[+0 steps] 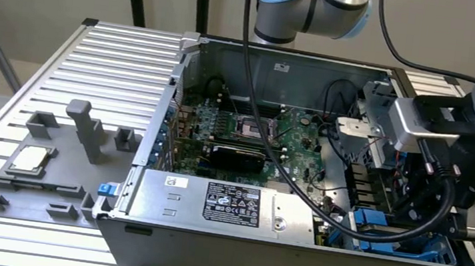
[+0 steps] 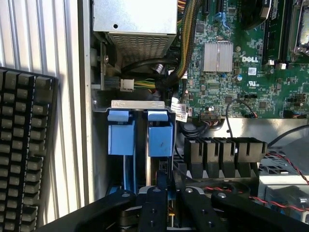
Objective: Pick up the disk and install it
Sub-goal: 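Insert the second disk wire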
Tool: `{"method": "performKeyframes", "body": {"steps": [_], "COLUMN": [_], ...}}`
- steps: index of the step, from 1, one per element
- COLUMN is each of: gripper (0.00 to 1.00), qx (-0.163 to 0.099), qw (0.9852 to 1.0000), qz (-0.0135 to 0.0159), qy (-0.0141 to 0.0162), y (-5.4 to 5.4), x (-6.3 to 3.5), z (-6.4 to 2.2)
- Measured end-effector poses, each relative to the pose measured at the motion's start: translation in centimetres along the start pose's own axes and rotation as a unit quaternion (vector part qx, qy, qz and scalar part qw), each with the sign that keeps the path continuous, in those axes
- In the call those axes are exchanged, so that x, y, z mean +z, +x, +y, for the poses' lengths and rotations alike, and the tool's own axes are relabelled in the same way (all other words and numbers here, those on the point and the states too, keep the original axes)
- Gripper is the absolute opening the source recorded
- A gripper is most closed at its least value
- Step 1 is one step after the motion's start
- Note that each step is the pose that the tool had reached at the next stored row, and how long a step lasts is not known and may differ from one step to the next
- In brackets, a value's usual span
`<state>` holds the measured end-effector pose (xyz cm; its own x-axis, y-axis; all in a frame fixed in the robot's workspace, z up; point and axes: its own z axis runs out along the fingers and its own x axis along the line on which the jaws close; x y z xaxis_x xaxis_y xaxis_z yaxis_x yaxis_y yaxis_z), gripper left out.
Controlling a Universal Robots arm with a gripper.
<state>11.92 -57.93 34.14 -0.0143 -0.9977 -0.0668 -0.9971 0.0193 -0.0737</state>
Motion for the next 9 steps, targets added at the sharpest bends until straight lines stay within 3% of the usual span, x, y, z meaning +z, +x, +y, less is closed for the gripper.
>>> {"method": "performKeyframes", "body": {"steps": [3, 9], "gripper": [0.16, 0.16], "qx": [0.000, -0.001], "qw": [1.0000, 1.0000], "qz": [0.0012, 0.0075], "qy": [-0.0002, -0.0002], "y": [-0.01, 0.00], "x": [-0.03, 0.03], "z": [-0.01, 0.00]}}
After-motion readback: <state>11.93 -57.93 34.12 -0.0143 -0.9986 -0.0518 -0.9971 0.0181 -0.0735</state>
